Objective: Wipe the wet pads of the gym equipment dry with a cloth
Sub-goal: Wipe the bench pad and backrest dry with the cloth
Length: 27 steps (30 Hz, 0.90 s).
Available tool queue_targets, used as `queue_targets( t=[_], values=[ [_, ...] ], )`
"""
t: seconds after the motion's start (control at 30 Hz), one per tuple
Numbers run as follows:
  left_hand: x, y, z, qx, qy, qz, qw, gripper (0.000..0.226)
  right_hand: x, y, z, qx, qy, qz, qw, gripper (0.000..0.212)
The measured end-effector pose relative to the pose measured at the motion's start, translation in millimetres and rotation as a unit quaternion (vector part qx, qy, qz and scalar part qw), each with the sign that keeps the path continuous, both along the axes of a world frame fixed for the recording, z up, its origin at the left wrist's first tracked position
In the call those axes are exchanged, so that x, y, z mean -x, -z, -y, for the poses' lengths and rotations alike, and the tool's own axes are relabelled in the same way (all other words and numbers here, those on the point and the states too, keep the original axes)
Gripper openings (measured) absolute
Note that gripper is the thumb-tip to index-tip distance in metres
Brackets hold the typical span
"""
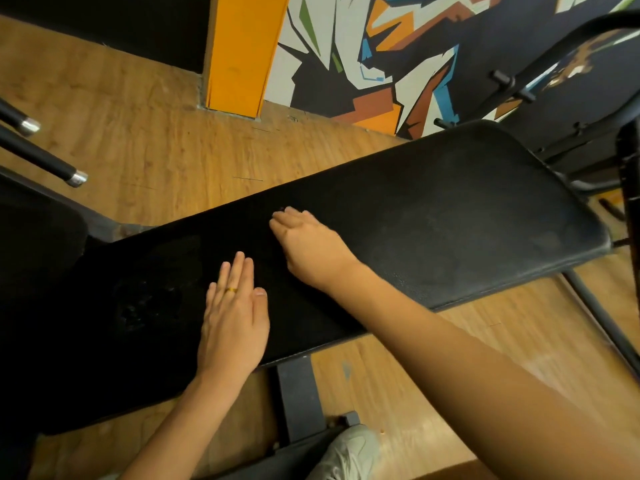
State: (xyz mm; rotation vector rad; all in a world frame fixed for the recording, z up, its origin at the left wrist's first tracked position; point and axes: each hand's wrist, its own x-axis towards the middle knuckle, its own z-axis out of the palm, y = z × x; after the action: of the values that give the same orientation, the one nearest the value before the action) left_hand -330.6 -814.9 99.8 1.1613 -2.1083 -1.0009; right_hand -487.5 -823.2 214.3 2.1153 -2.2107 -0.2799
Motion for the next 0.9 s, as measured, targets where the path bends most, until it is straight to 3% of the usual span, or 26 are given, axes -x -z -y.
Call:
queue_targets(
  t=[0.13,0.3,0.4,0.53,0.63,0.77,0.9],
  values=[
    [-0.2,0.6,-0.1,0.002,0.001,-0.005,1.0,0.053,81.0,-59.7,-14.7,0.075,0.119,-0.043,0.989,0.049],
    [-1.3,0.8,1.1,0.0,0.01,-0.005,1.0,0.063,155.9,-120.6,-48.2,0.182,0.269,-0.064,0.944,0.03],
    [-1.2,0.3,0.0,0.023,0.009,0.02,0.999,0.074,132.9,-102.4,-53.4,0.203,0.27,-0.055,0.939,0.03],
    [-0.8,0.4,-0.2,0.02,0.008,0.018,1.0,0.076,60.1,-55.3,-83.8,0.118,0.113,-0.03,0.986,0.04],
    [-1.4,1.6,-1.2,0.02,0.005,0.015,1.0,0.074,68.4,-67.8,-90.8,0.08,0.062,-0.029,0.994,0.038],
    [-1.9,0.0,-0.8,0.019,0.003,0.013,1.0,0.067,137.9,-108.1,-51.2,0.126,0.166,-0.092,0.974,0.036],
    [-2.8,-3.6,-2.3,0.018,0.005,0.016,1.0,0.07,175.4,-125.4,-8.1,0.162,0.304,-0.063,0.937,0.034]
  ],
)
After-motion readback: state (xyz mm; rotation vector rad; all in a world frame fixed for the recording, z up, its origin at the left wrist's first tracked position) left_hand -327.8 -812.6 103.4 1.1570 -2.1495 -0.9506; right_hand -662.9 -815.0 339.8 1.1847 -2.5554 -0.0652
